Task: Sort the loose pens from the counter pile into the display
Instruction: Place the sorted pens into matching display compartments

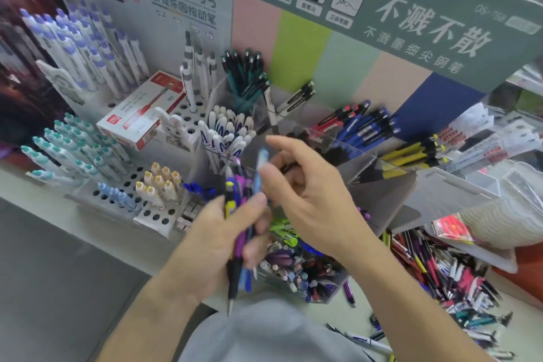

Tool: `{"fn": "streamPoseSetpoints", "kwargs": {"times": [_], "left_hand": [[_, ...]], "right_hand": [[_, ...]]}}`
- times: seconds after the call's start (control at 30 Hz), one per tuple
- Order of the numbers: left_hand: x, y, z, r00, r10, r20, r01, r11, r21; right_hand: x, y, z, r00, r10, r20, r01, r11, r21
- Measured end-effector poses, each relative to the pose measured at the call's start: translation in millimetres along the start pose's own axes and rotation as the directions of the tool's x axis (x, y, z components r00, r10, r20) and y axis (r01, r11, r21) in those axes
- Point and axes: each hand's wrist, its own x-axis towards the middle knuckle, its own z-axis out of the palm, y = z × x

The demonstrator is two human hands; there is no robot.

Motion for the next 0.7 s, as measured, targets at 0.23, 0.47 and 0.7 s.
{"fn": "streamPoseSetpoints", "kwargs": {"times": [0.23,0.47,0.7], "left_hand": [[-5,-40,22,0.92,-0.272,0.281,0.342,0.909,-0.24],[-6,-48,43,0.948,-0.298,0.114,0.31,0.945,-0.104],[-9,-59,36,0.906,-0.371,0.204,0.384,0.923,-0.031]], "right_hand": [[-41,25,-36,0.974,0.203,0.099,-0.199,0.979,-0.046],[-64,39,-63,0.889,0.394,0.235,-0.4,0.916,-0.021],[-70,43,-69,0.793,0.423,0.438,-0.377,0.906,-0.193]]}}
